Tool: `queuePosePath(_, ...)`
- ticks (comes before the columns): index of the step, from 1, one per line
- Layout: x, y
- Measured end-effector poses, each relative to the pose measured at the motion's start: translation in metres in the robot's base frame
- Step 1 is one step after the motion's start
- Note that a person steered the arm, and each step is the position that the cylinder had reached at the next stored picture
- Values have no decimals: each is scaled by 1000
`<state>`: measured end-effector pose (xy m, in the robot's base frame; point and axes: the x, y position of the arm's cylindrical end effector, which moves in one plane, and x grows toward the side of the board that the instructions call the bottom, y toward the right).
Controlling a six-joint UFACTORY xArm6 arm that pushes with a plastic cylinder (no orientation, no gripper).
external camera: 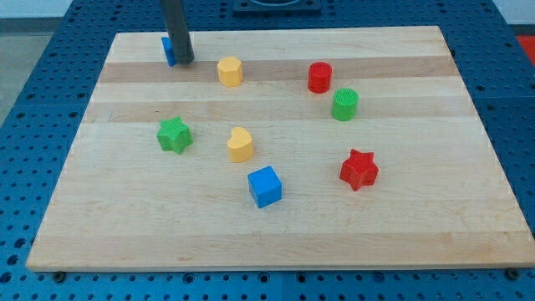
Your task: Move the blue triangle to the top left corner of the board
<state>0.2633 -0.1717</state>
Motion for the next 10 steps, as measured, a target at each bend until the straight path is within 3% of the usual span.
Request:
queuePosePath(4,-18,2)
queuePosePath(10,-20,-47)
